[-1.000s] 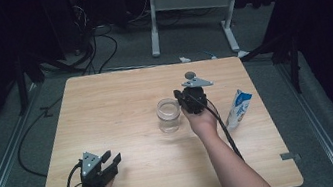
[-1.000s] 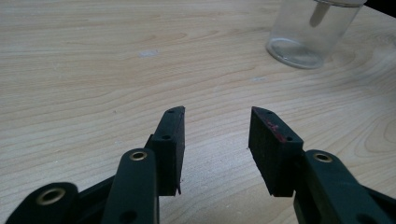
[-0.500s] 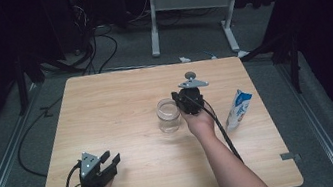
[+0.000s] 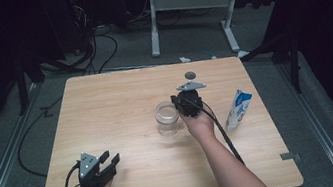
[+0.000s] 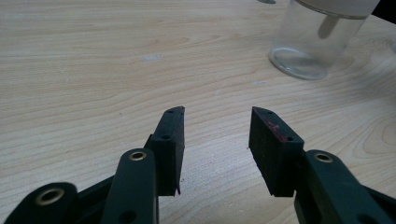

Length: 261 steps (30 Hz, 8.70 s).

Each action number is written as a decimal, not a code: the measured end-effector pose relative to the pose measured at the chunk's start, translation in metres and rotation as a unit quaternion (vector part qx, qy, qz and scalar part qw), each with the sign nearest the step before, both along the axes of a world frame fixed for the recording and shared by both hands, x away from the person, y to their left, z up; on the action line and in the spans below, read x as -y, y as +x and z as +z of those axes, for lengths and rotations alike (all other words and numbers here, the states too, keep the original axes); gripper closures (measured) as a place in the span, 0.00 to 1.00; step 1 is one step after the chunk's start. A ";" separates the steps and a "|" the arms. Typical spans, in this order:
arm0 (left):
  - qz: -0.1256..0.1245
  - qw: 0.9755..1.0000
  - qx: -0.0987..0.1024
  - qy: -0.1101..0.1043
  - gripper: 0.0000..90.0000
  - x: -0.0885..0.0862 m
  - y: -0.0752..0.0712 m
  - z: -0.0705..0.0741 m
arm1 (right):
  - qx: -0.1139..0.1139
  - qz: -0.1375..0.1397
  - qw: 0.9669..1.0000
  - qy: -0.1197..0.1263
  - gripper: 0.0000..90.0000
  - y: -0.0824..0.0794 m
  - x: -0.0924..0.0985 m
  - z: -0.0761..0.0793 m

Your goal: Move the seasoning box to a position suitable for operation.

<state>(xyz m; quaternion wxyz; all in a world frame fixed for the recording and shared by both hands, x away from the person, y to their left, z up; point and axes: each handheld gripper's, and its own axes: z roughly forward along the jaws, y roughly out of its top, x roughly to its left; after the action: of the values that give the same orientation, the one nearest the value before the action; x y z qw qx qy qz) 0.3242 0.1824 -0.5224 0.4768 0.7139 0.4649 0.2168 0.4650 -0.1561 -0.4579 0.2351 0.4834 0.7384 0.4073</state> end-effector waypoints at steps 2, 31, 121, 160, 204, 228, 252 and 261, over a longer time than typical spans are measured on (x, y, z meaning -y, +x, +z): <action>-0.001 1.000 0.000 0.001 0.62 0.000 0.000 0.000 | 0.004 0.006 1.000 0.002 1.00 -0.006 -0.002 -0.001; -0.044 0.999 0.001 -0.017 0.85 0.048 0.017 0.002 | 0.071 0.069 0.995 0.004 0.99 -0.133 0.024 -0.011; -0.030 0.999 0.017 -0.022 0.99 0.042 -0.019 0.003 | 0.018 0.082 0.996 -0.020 1.00 -0.060 0.007 -0.036; -0.082 0.995 0.051 0.009 0.92 0.114 -0.029 0.016 | 0.058 0.046 0.997 -0.011 0.99 -0.182 0.065 -0.041; -0.073 0.996 0.059 -0.014 0.94 0.100 0.017 0.050 | 0.052 0.065 0.996 -0.011 0.97 -0.144 0.057 -0.053; -0.073 0.995 0.069 -0.003 1.00 0.126 0.033 0.053 | 0.054 0.085 0.995 -0.011 1.00 -0.140 0.043 -0.039; -0.074 0.994 0.077 -0.004 1.00 0.126 0.032 0.051 | 0.073 0.103 0.992 0.001 1.00 -0.148 0.041 -0.025; -0.072 0.994 0.077 -0.006 1.00 0.126 0.031 0.051 | 0.072 0.103 0.992 0.007 1.00 -0.147 0.043 -0.025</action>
<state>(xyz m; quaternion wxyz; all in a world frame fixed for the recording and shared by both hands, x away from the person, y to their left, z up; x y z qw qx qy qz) 0.3557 0.0564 -0.4718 0.5299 0.7239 0.3752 0.2333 0.3181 -0.1991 -0.4830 0.2410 0.3758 0.7624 0.4685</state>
